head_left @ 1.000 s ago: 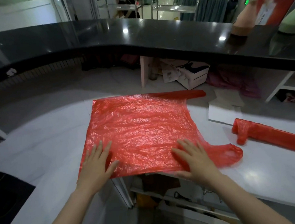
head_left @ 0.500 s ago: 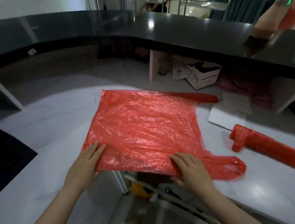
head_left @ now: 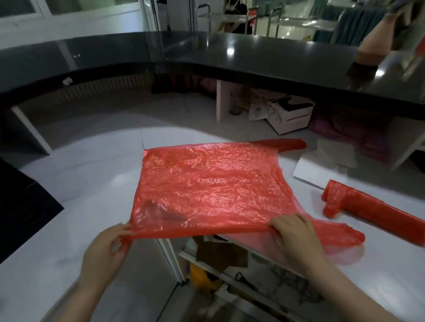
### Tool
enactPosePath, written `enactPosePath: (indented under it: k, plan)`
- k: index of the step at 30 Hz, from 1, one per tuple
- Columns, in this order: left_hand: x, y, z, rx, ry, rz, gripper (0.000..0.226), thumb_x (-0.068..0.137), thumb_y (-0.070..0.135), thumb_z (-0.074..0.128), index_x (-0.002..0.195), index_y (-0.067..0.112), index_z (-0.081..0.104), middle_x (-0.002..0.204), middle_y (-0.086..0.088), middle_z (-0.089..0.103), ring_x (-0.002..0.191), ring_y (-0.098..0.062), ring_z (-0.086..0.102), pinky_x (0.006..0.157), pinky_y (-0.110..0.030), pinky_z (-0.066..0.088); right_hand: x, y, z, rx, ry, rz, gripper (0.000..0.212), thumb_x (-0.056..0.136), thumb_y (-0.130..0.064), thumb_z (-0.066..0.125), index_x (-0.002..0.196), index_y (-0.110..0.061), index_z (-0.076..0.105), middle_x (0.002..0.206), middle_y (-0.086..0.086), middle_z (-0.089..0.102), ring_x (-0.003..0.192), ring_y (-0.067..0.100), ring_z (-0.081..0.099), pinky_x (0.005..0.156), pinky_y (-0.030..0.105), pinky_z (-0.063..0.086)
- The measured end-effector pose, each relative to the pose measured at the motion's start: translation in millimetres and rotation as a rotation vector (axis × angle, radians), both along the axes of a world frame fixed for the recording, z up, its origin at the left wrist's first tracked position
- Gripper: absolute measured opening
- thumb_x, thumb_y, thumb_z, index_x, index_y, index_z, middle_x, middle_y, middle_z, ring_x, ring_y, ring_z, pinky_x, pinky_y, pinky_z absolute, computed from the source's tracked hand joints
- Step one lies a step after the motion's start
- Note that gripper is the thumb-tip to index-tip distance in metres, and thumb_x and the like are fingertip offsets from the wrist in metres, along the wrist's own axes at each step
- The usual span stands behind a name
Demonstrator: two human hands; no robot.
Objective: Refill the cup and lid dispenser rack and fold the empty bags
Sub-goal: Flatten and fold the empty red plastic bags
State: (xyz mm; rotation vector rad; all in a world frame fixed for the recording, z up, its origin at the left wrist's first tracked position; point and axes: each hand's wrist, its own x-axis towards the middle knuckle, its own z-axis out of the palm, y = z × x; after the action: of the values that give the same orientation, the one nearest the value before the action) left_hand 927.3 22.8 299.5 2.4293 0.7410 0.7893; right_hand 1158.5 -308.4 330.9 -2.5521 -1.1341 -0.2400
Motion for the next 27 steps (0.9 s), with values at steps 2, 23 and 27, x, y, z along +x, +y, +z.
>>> enactPosePath:
  k: [2, 23, 27]
  plan:
    - [5.5, -2.2, 6.3, -0.249, -0.024, 0.053, 0.021, 0.079, 0.001, 0.074, 0.099, 0.008, 0.074, 0.109, 0.004, 0.065, 0.101, 0.001, 0.059, 0.088, -0.011, 0.038, 9.6, -2.6, 8.9, -0.086, 0.065, -0.044, 0.011, 0.091, -0.018, 0.057, 0.089, -0.025, 0.066, 0.095, -0.006, 0.067, 0.098, 0.022, 0.059, 0.102, 0.048, 0.031]
    - [37.4, 40.8, 23.5, -0.838, -0.364, 0.36, 0.03, 0.1, 0.037, 0.046, 0.117, 0.017, 0.06, 0.101, -0.001, 0.063, 0.081, -0.015, 0.062, 0.059, -0.029, 0.052, 30.5, 4.4, -10.7, 0.405, 0.687, -0.33, 0.074, 0.084, -0.035, 0.071, 0.146, -0.016, 0.036, 0.144, -0.001, 0.044, 0.124, 0.017, 0.048, 0.099, 0.036, 0.044]
    - [34.6, 55.5, 26.3, -0.899, -0.379, 0.352, 0.023, 0.098, 0.036, 0.05, 0.103, 0.019, 0.064, 0.088, 0.001, 0.068, 0.073, -0.021, 0.068, 0.048, -0.032, 0.056, 51.3, 37.7, 8.2, 0.568, 0.875, -0.264, 0.077, 0.082, -0.035, 0.072, 0.147, -0.025, 0.032, 0.134, -0.01, 0.042, 0.12, 0.013, 0.044, 0.098, 0.034, 0.038]
